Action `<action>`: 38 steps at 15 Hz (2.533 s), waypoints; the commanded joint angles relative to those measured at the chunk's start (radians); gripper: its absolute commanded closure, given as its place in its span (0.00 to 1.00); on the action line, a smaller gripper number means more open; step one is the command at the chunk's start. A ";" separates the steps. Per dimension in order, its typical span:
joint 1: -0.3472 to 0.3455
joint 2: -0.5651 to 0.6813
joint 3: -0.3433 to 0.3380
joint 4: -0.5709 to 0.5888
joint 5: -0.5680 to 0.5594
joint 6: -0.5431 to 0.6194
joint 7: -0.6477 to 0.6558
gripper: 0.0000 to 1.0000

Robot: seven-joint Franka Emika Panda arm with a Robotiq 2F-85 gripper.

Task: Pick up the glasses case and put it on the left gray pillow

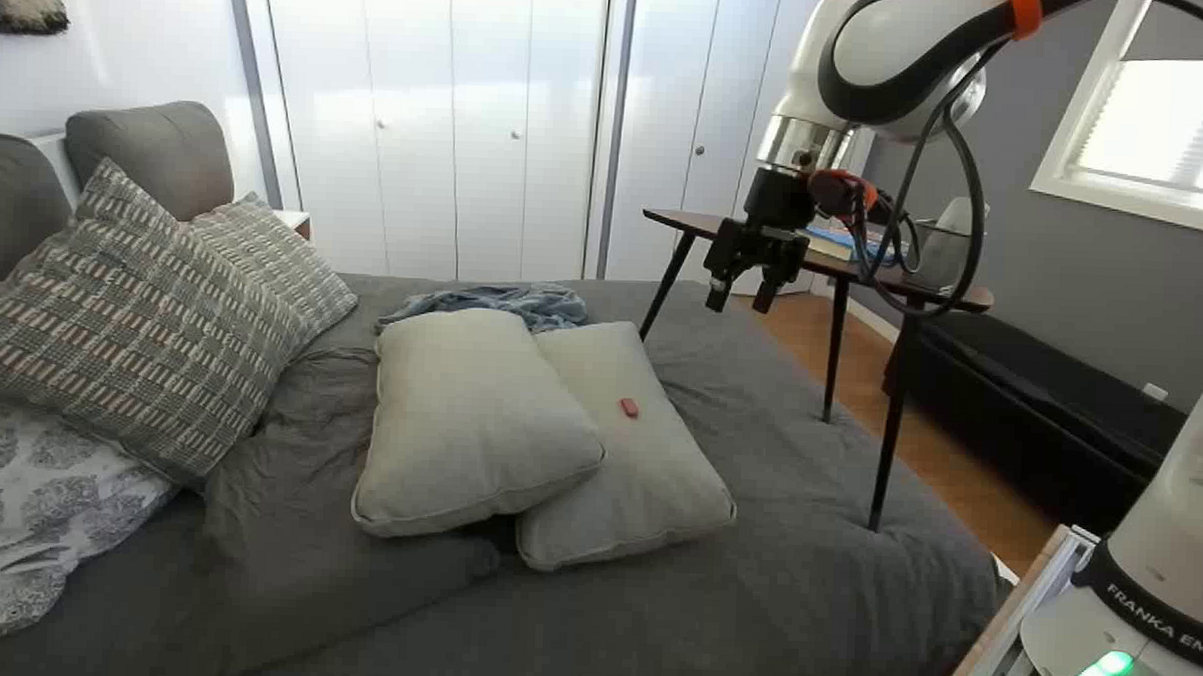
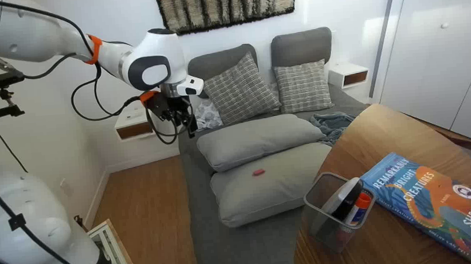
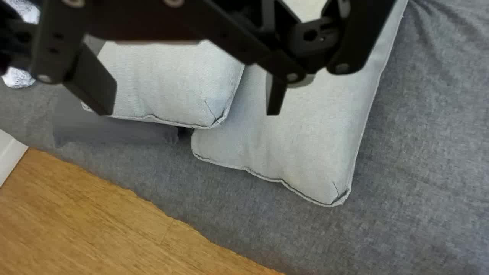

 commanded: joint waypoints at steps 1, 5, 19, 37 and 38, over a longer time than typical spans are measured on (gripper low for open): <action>-0.005 0.000 0.004 0.001 0.001 -0.002 -0.001 0.00; -0.005 0.000 0.004 0.001 0.001 -0.002 -0.001 0.00; -0.112 -0.119 -0.044 -0.021 -0.088 -0.026 0.008 0.00; -0.289 -0.311 -0.215 0.025 -0.408 -0.307 -0.149 0.00; -0.295 -0.313 -0.227 0.030 -0.408 -0.307 -0.157 0.00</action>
